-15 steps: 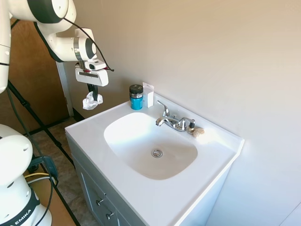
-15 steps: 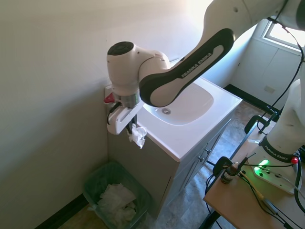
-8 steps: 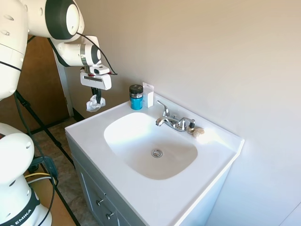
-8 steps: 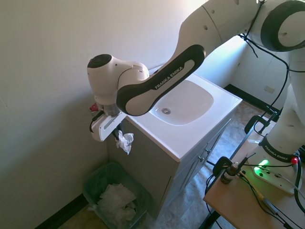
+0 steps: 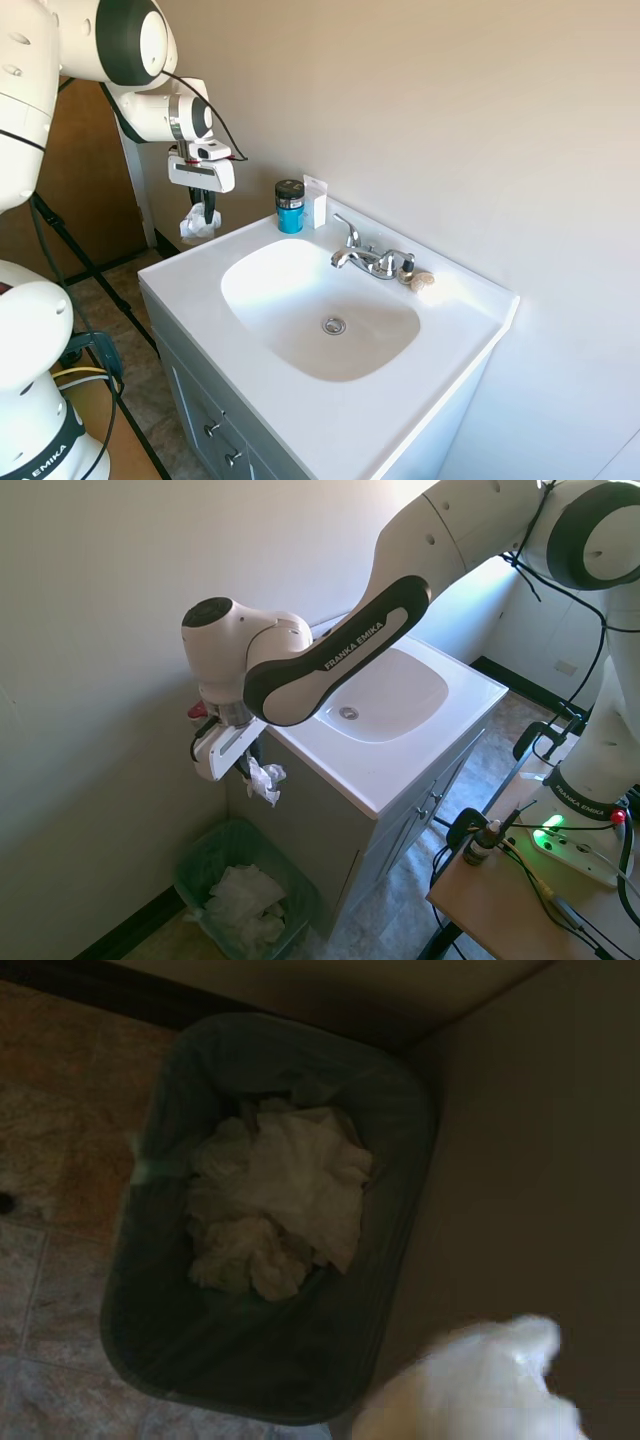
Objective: Throw the tissue in the trash bin
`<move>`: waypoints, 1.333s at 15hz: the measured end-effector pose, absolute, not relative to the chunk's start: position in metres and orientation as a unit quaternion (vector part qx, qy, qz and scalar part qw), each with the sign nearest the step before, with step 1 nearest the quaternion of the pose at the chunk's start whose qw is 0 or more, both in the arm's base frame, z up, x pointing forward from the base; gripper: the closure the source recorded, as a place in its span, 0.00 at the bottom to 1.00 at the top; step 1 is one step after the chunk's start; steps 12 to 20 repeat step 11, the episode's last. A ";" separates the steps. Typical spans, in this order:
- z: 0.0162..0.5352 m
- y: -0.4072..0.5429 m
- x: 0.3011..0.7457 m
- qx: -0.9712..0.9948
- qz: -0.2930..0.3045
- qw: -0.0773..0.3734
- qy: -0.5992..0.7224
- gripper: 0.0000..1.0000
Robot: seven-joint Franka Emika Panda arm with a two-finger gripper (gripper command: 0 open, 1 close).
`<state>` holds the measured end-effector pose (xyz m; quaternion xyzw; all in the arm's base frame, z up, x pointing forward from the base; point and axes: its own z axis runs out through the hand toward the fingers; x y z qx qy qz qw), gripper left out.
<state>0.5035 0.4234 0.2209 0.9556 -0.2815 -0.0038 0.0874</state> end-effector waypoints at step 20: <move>0.298 0.423 0.476 0.956 0.035 0.064 -0.283 0.00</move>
